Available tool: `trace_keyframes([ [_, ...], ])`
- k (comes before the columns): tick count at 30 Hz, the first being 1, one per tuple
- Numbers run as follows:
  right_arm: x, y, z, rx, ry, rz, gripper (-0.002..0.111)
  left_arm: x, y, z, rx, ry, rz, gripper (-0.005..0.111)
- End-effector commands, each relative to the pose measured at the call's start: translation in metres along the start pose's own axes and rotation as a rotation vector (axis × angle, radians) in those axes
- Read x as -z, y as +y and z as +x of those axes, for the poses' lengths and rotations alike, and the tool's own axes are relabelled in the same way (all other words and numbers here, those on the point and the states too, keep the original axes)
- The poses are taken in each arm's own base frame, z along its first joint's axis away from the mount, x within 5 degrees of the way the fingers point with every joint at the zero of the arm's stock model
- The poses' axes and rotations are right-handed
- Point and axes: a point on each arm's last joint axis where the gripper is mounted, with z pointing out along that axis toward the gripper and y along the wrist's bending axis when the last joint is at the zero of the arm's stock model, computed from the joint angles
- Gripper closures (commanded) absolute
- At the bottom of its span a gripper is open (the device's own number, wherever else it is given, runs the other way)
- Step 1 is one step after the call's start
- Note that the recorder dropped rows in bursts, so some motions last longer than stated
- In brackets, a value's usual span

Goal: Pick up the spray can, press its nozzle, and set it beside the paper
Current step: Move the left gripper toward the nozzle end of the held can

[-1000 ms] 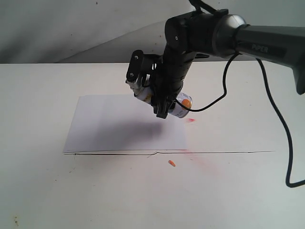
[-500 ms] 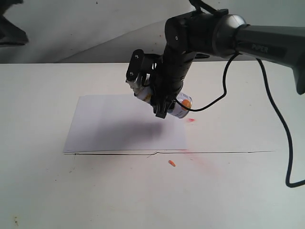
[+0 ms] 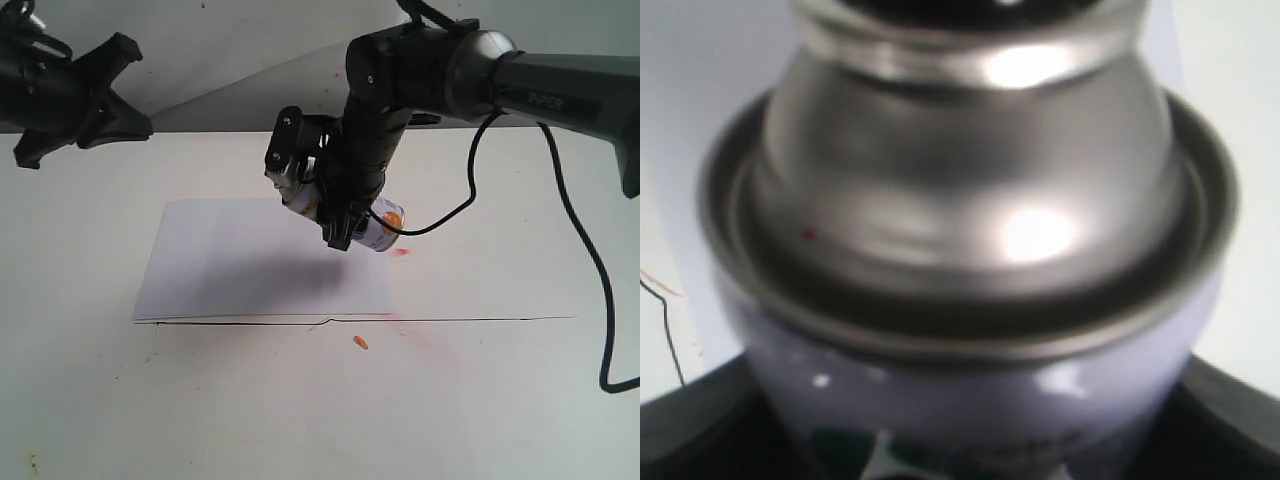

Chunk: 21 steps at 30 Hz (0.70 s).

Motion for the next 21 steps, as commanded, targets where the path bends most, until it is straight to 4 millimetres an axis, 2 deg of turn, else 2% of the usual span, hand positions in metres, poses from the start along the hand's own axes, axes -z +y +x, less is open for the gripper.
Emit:
trace_keyframes([
  [1,0.008,-0.005,-0.002,0.092,0.001,0.05,0.108,-0.018,-0.014,-0.007,-0.039,0.116,0.181,0.107],
  [8,0.008,-0.009,0.001,0.127,0.03,0.094,0.108,-0.056,-0.013,-0.016,-0.04,0.348,0.295,0.107],
  [16,-0.011,-0.01,0.005,0.137,0.076,0.104,0.108,-0.072,-0.017,-0.011,-0.084,0.47,0.326,0.107],
  [21,-0.013,-0.013,0.004,0.132,0.071,0.14,0.108,-0.082,-0.015,-0.007,-0.103,0.51,0.293,0.107],
])
